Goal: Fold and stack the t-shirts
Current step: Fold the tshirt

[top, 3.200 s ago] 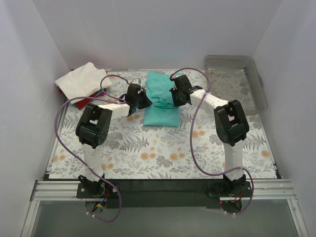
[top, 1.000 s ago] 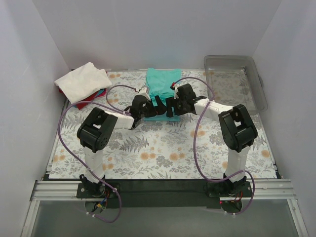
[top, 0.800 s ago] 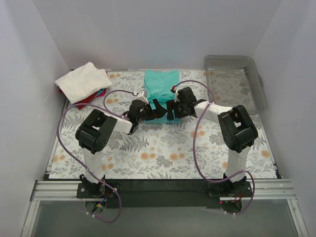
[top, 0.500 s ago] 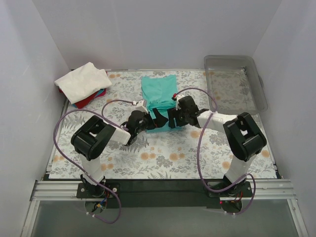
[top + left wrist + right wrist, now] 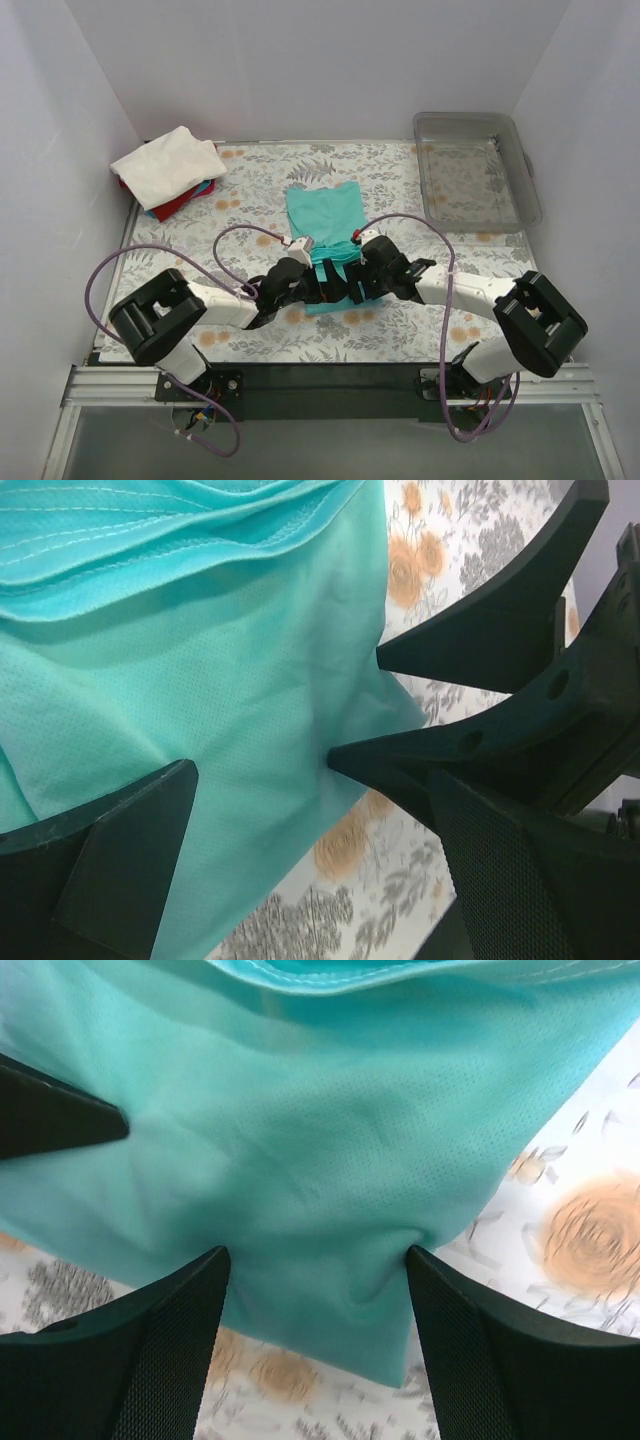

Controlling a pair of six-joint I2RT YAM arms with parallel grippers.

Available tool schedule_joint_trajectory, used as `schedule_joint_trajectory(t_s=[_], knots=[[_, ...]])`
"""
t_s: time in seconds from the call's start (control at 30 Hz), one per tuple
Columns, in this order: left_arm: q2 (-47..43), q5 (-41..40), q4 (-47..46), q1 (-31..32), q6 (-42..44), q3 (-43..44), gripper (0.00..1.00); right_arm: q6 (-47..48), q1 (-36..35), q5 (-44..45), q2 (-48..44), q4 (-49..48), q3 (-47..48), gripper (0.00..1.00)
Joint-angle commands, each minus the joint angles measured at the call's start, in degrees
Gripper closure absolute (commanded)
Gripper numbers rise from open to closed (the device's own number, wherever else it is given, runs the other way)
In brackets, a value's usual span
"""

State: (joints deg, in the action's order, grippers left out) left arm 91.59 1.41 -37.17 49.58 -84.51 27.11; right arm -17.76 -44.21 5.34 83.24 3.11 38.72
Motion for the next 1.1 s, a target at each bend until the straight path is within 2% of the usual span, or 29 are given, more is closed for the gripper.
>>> schedule_joint_trajectory(t_s=[0.0, 0.07, 0.2, 0.4, 0.53, 0.7, 0.97, 1.0, 1.07], knots=[[-9.4, -3.8, 16.3, 1.7, 0.5, -0.5, 0.08, -4.7, -2.4, 0.4, -3.6, 12.3, -0.4, 0.35], [-16.1, -7.3, 21.2, 1.7, 2.9, 0.8, 0.06, -4.0, -2.4, 3.0, -7.5, 14.4, 1.4, 0.33], [-21.8, -11.2, 24.7, 1.1, 6.5, 2.5, 0.02, -2.0, -2.3, 6.4, -11.1, 15.5, 4.3, 0.32], [-17.7, -17.3, 25.6, -0.1, 11.5, 2.8, 0.02, -0.5, -2.1, 8.6, -9.2, 15.5, 8.0, 0.3], [-18.1, -16.3, 20.7, -1.4, 15.2, 0.0, 0.02, 0.2, -1.9, 8.7, -8.0, 14.8, 10.0, 0.3], [-18.0, -18.5, 19.0, -2.5, 17.4, -1.1, 0.03, 0.8, -1.8, 8.0, -7.8, 13.7, 10.1, 0.3], [-10.3, -16.4, 14.6, -5.3, 18.4, 0.9, 0.14, 1.3, -1.3, 7.1, -6.2, 11.0, 10.0, 0.3], [-9.8, -15.8, 14.2, -5.5, 18.7, 1.3, 0.22, 1.4, -1.2, 7.3, -6.0, 10.8, 10.3, 0.3], [-8.8, -15.2, 13.6, -5.5, 18.9, 2.0, 0.27, 1.8, -0.8, 7.7, -5.2, 9.9, 10.8, 0.3]])
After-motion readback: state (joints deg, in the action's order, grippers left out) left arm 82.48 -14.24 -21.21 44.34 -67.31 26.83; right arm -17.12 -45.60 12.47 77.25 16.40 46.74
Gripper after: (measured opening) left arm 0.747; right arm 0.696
